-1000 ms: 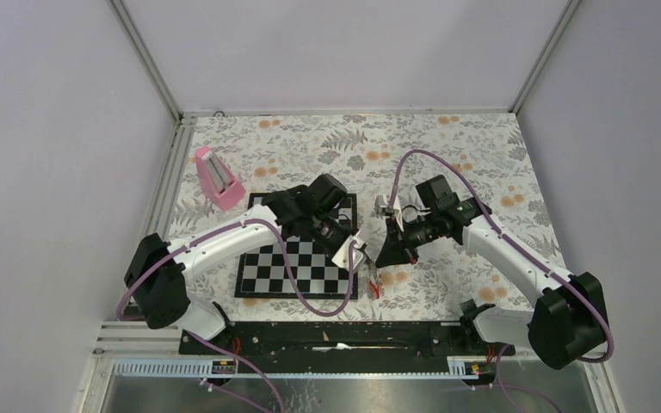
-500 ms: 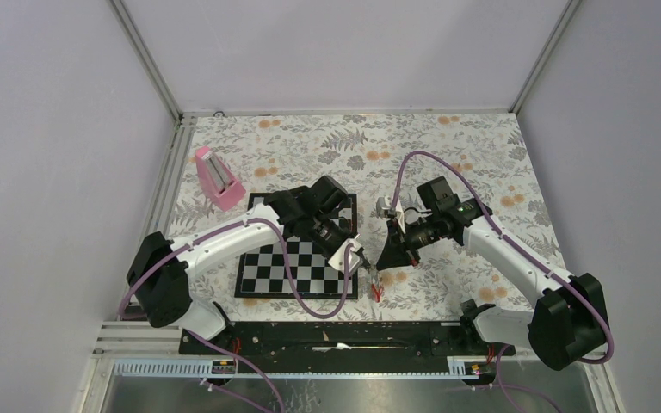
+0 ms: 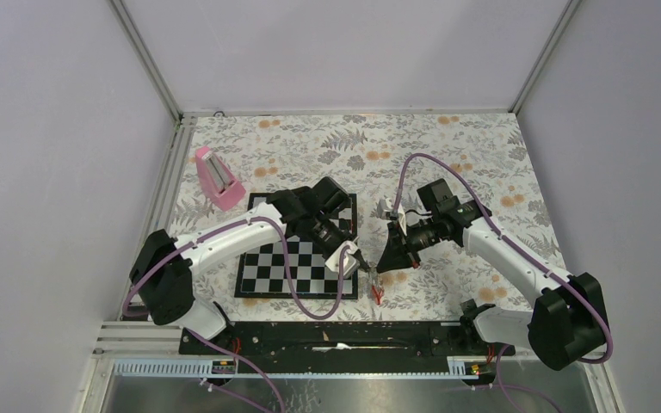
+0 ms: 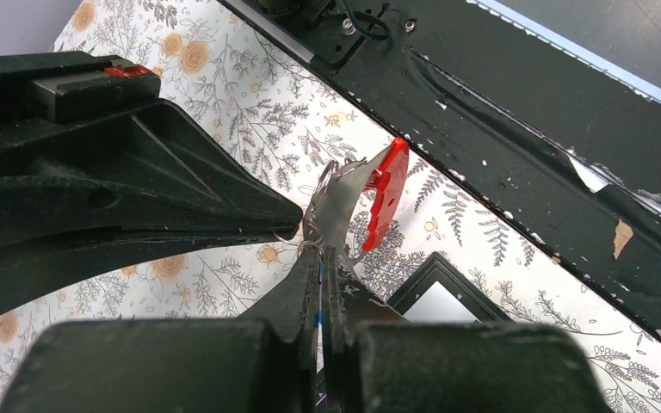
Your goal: Put the keys on the keyring
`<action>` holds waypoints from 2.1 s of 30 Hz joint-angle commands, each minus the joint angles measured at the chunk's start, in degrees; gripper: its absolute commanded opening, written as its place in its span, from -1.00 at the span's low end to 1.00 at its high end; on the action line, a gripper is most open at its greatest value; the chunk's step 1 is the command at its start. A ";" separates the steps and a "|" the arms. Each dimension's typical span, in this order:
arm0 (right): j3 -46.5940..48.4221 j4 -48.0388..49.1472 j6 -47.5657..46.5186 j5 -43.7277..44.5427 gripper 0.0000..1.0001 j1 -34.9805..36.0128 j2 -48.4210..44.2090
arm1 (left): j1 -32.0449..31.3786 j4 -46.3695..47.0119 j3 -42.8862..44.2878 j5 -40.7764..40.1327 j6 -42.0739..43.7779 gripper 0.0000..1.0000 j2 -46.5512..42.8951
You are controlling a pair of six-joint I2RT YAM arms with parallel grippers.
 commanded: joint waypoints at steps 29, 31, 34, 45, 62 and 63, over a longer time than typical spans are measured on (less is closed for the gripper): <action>-1.80 11.73 5.62 -10.22 -1.00 -0.89 -0.86 | -1.03 -6.34 2.48 1.12 9.95 -1.00 2.58; -2.22 12.32 5.95 -10.19 -1.00 -0.89 -0.86 | -0.97 -5.67 2.67 1.08 8.96 -1.00 2.63; -2.40 12.38 5.96 -9.88 -1.00 -0.89 -0.97 | -0.96 -5.36 2.84 0.79 8.32 -1.00 2.73; -6.56 23.06 15.86 -8.76 -1.00 -2.72 -4.74 | 0.51 1.41 0.76 1.91 -0.35 -1.00 1.00; -6.16 29.31 22.86 -10.37 -1.00 -7.28 -8.66 | 8.91 28.24 -6.30 5.11 -39.76 -1.00 -4.99; -5.84 29.22 22.91 -10.34 -1.00 -7.54 -9.00 | 8.89 30.38 -6.80 4.27 -43.47 -1.00 -5.31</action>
